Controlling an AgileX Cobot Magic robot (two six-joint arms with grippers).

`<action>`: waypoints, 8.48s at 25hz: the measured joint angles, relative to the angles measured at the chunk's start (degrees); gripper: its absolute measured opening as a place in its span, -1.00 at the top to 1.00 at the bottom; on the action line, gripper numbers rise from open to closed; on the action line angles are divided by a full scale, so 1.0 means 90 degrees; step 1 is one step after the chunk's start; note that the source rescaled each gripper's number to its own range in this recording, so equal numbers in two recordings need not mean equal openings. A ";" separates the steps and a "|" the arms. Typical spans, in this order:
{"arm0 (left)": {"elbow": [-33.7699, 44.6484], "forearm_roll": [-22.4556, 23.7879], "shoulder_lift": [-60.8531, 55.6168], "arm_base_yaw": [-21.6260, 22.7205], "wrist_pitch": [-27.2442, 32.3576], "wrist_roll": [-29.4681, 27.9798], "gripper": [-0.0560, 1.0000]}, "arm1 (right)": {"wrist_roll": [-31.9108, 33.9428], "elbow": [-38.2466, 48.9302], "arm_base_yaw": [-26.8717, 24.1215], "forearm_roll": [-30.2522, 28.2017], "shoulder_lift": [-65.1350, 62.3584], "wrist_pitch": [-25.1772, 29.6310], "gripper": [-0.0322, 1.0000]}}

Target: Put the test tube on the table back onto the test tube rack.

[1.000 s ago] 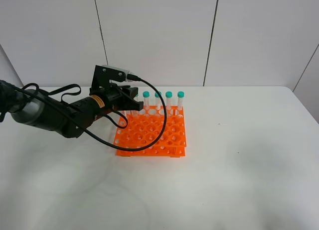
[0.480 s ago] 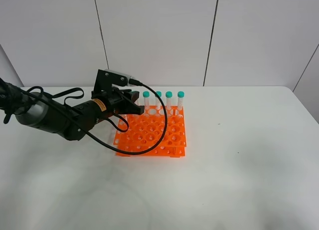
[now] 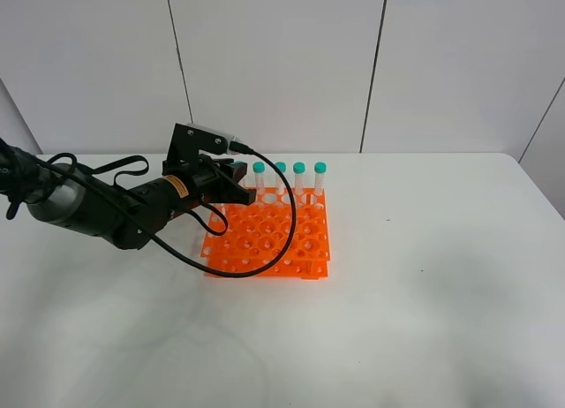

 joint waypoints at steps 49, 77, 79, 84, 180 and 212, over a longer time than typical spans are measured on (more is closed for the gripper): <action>-0.0006 0.0000 0.0396 0.0000 -0.0126 -0.0024 0.89 | 0.0000 0.0000 0.0000 -0.0006 0.0000 0.0000 -0.68; -0.0006 0.0026 0.0370 0.0000 -0.0147 -0.0290 0.35 | 0.0000 0.0000 0.0000 -0.0006 0.0000 0.0000 -0.68; -0.0006 0.0026 0.0361 0.0000 -0.0147 -0.0290 0.35 | 0.0000 0.0000 0.0000 -0.0006 0.0000 0.0000 -0.68; -0.0006 0.0026 0.0361 0.0000 -0.0147 -0.0290 0.34 | 0.0000 0.0000 0.0000 -0.0006 0.0000 0.0000 -0.68; 0.2090 -0.2445 -1.0834 0.3429 1.2360 0.2741 -1.00 | 0.0000 0.0000 0.0000 -0.0006 0.0000 0.0000 -0.68; 0.2391 -0.2485 -1.2481 0.3429 1.2470 0.2747 -1.00 | 0.0000 0.0000 0.0000 -0.0006 0.0000 0.0000 -0.68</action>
